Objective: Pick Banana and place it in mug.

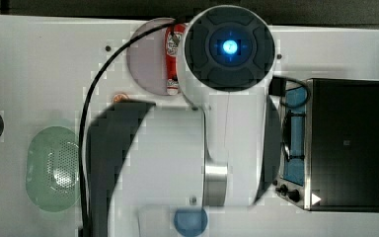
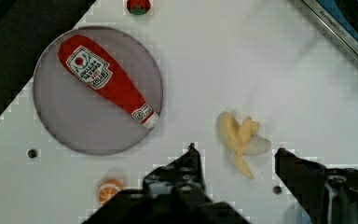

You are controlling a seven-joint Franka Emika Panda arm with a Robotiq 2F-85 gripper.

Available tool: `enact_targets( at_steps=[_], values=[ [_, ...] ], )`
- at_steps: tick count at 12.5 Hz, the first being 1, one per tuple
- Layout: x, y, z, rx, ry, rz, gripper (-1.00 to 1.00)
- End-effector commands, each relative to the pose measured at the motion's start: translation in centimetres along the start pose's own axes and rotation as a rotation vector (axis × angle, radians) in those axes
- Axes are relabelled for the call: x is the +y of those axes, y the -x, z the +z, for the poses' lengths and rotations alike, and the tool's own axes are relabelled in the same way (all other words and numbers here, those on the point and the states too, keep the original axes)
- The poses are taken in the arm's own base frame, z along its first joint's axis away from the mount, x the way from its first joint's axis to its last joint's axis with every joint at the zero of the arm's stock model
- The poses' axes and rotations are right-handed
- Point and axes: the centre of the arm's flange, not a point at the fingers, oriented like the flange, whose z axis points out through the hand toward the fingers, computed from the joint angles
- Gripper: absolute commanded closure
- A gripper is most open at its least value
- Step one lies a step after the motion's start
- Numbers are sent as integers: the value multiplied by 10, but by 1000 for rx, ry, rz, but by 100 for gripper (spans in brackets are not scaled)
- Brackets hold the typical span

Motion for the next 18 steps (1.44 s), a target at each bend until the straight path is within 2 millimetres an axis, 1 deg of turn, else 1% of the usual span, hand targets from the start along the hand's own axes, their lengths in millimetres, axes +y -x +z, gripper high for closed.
enact_targets(
  at_steps=[1,2,3,4,6,8,9,11,13,14,16,18],
  values=[
    [123,62,-45,-64,12,-15,-54],
    [123,62,-39,-73,21,-17,-76],
    [122,63,-27,-89,37,-22,-97],
    [120,64,-9,-110,56,-34,-100],
    [111,64,33,-122,70,-79,-100],
    [99,61,80,-109,61,-153,-100],
    [92,59,108,-96,50,-209,-100],
    [83,55,157,-76,31,-320,-100],
    [77,51,206,-62,18,-494,-100],
    [74,50,221,-57,13,-559,-100],
    [68,47,261,-58,12,-695,-100],
    [64,48,296,-78,22,-742,-100]
  ],
)
